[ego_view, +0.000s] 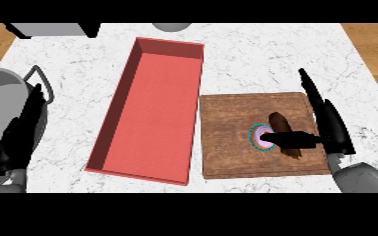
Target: Pick the cupcake from the cutting board and place it in the cardboard box
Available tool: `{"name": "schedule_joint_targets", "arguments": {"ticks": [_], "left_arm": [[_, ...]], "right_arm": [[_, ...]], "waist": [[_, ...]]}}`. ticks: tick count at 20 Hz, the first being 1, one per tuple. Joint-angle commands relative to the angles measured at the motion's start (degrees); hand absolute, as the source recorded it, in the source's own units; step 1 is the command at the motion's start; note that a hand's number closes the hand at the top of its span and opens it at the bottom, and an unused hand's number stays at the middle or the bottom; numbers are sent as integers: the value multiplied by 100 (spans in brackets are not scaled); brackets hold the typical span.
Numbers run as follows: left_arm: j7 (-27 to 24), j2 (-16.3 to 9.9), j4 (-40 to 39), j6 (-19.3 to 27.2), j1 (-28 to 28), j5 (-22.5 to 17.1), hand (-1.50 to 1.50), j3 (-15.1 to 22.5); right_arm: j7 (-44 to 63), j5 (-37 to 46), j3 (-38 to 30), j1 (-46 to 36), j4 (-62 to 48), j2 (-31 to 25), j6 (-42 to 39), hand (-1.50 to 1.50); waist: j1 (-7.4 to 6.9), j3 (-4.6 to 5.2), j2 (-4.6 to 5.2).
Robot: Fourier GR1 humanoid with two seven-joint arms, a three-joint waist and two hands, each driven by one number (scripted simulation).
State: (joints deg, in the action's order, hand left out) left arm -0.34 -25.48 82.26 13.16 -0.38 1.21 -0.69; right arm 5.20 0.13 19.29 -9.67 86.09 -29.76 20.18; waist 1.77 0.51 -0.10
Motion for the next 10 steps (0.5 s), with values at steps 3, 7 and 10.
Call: {"name": "schedule_joint_targets", "arguments": {"ticks": [3, 7, 10], "left_arm": [[348, -188, -134, 131, 153, 248, 0, -84], [197, 14, -641, 262, -139, 525, 0, 8], [656, -153, -63, -35, -127, 386, 0, -48]], "right_arm": [[-1727, -290, -279, 1846, 546, 665, 942, -150], [-2977, -729, -464, 2636, 1033, 566, 334, -150], [-2722, -91, -777, 2506, 768, -89, 379, -150]], "waist": [[95, -74, -29], [-11, -54, 1], [-136, -52, -2]]}}
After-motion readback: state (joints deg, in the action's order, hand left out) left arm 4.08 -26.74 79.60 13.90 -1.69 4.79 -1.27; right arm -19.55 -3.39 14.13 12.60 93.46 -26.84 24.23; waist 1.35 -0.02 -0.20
